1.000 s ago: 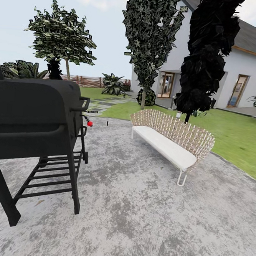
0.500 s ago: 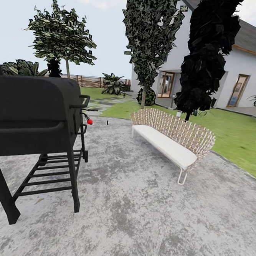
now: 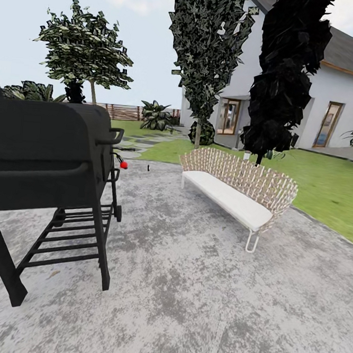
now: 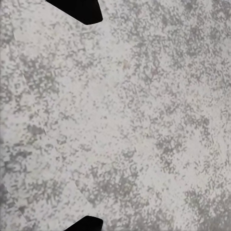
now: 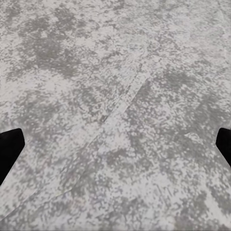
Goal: Pick up the pesticide atomizer in the garden and spray insectifuge to fully cover both potted plants in the garden.
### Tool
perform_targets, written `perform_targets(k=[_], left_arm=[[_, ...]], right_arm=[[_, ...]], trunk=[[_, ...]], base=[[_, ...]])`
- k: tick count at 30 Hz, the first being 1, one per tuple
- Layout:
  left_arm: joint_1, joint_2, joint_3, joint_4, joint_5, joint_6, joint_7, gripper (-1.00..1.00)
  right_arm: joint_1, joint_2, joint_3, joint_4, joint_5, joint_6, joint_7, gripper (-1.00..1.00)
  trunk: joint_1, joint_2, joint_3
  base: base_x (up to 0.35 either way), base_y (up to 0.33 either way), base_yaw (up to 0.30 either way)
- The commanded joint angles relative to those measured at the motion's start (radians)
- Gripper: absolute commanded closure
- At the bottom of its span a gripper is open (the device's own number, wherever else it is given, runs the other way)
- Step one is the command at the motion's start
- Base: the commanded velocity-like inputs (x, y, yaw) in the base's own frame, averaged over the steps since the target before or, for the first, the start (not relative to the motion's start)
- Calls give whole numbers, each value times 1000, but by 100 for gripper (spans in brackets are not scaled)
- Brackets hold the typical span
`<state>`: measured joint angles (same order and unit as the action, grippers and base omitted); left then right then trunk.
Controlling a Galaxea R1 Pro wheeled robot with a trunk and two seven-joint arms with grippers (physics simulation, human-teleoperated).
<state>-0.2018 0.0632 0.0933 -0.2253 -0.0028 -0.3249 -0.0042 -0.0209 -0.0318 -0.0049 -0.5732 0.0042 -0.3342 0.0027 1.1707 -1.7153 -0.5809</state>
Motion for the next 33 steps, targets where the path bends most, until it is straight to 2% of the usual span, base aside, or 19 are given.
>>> perform_targets(k=[1, 7, 19, 30, 33], left_arm=[[-1, 0, 3, 1, 0, -3, 0, -100], [-1, 0, 3, 1, 1, -3, 0, -100], [-1, -1, 4, 1, 1, -3, 1, -100], [-1, 0, 6, 1, 6, -3, 1, -100], [-1, 0, 6, 1, 7, -3, 1, -100]], right_arm=[[-1, 0, -1, 1, 0, -3, 1, -100], [-1, 0, -1, 1, 0, -3, -3, -100], [-1, 0, -1, 3, 1, -4, -4, -100], [-1, -1, -2, 2, -1, -5, -6, -100], [-1, -9, -3, 1, -2, -5, -6, -100]], trunk=[[4, -8, -4], [27, -50, -23], [73, -134, -69], [115, -211, -105], [127, -232, -114]], base=[[0, 0, 0], [0, 0, 31], [0, 0, 197], [0, 0, 12], [0, 0, 0]])
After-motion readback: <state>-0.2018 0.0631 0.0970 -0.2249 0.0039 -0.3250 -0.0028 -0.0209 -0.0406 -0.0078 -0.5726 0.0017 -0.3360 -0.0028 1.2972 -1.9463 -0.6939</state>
